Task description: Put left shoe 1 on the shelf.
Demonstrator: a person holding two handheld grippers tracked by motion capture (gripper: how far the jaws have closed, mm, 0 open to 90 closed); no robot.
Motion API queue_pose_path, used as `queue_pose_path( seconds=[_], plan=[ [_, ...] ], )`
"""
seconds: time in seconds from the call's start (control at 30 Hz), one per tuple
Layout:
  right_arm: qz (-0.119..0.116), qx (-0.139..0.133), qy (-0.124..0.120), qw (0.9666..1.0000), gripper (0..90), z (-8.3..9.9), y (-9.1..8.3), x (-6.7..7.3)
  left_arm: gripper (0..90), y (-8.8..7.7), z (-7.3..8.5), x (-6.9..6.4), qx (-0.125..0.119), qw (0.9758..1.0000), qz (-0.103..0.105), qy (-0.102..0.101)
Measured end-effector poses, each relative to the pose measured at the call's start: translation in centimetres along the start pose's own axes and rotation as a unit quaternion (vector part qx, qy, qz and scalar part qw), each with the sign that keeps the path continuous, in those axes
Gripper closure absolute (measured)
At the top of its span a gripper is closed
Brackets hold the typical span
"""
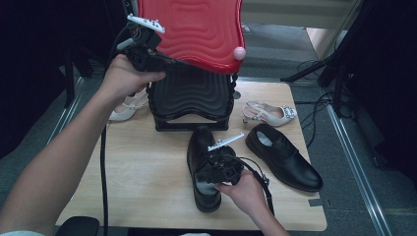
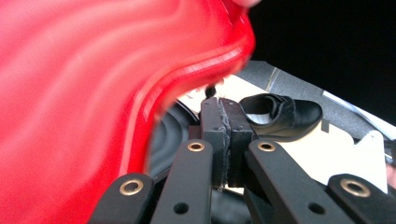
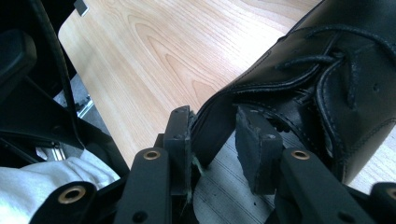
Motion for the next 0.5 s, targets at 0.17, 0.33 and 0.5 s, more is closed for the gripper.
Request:
queue_pose_path(
  seconds=[0.17, 0.33, 0.5],
  plan=[
    [-0.002, 0.01, 0.003, 0.9999, 68.4, -0.3, 0.7, 0.5, 89.9, 0.3, -1.9, 0.8, 0.002, 1.0, -0.007, 0.001],
    [0.0, 0.016, -0.007, 0.9998, 68.0, -0.8, 1.4, 1.1, 89.9, 0.9, -2.9, 2.2, 0.014, 0.9997, -0.016, -0.014],
    [0.015, 0.039, 0.001, 0.9991, 67.2, -0.6, 1.5, 1.3, 89.9, 1.4, -3.1, 2.9, 0.012, 0.9995, -0.021, -0.021]
  ],
)
Point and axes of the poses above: each handheld gripper's, and its own axes: y roughly forward along the jaws, z roughly out of its underside, x roughly to its left, the point moved 2 cm from there along y, roughly forward along the jaws, and after that the axes turned 6 degrees about z, right-handed, at the moved point
